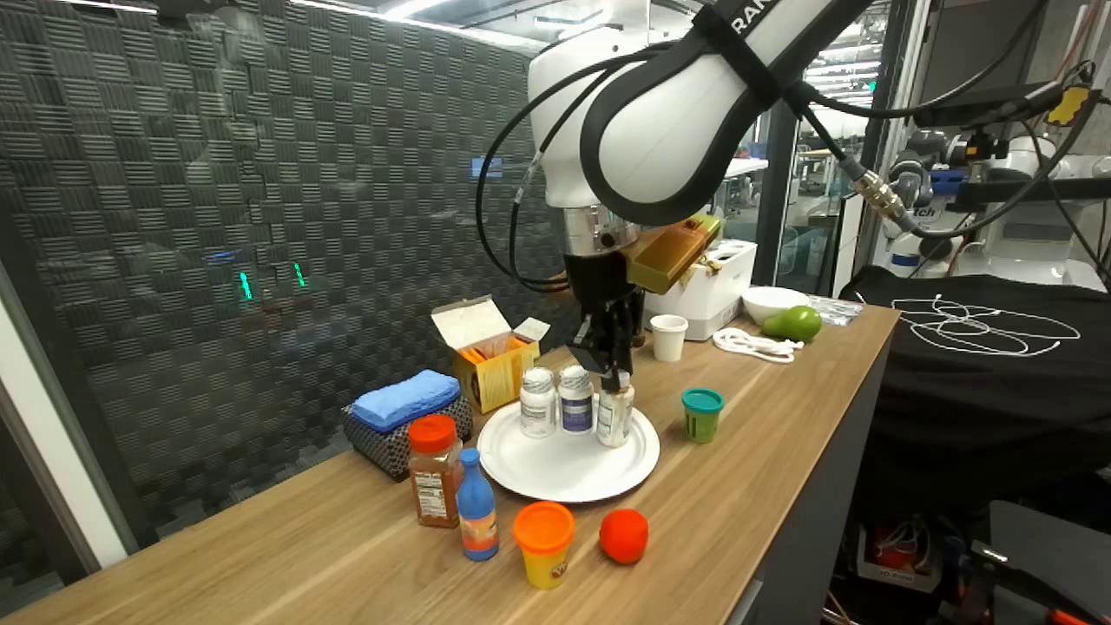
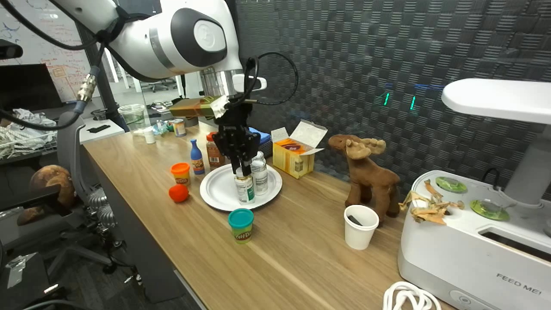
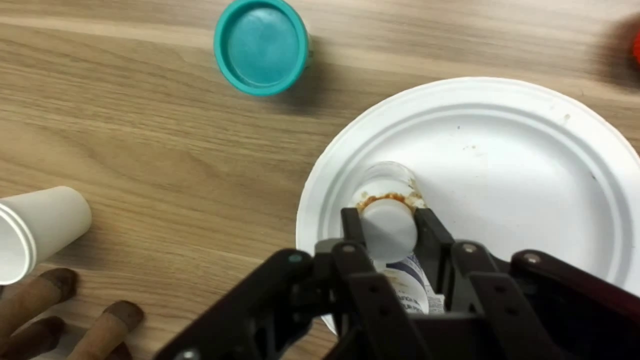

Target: Put all the bottles and the orange plushie on the white plate

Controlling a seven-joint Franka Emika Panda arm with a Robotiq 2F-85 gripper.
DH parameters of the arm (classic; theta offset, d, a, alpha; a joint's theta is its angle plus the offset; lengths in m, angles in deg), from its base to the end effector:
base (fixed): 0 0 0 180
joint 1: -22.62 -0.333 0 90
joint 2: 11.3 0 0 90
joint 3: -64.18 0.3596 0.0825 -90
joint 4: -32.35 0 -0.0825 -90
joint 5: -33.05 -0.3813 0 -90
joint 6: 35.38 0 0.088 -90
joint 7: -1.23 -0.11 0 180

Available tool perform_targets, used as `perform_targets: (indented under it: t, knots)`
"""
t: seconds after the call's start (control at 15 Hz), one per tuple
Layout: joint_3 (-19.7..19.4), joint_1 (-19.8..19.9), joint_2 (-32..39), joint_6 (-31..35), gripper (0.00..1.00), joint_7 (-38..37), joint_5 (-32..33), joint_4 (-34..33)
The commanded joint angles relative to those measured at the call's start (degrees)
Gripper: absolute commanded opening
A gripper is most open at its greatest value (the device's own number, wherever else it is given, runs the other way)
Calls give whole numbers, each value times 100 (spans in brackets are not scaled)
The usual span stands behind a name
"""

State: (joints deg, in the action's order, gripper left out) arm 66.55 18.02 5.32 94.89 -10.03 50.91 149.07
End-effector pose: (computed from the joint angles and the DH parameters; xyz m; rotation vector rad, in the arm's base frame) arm 0.5954 0.0633 0.3387 2.9095 0.1928 -0.0238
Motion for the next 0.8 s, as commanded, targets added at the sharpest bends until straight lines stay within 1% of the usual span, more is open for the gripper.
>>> perform_targets:
  t: [0.0,0.27,0.33,0.53,0.73]
  knots:
    - [-61,-60,-135,31,62,169,-17,7]
    - [-72,-33,-622,58,93,108,-45,230]
    - [-76,-15,-768,78,99,102,-61,312]
    - [-155,87,-1266,189,100,-3,-71,746]
    - [-254,271,-1618,389,100,96,-318,1234]
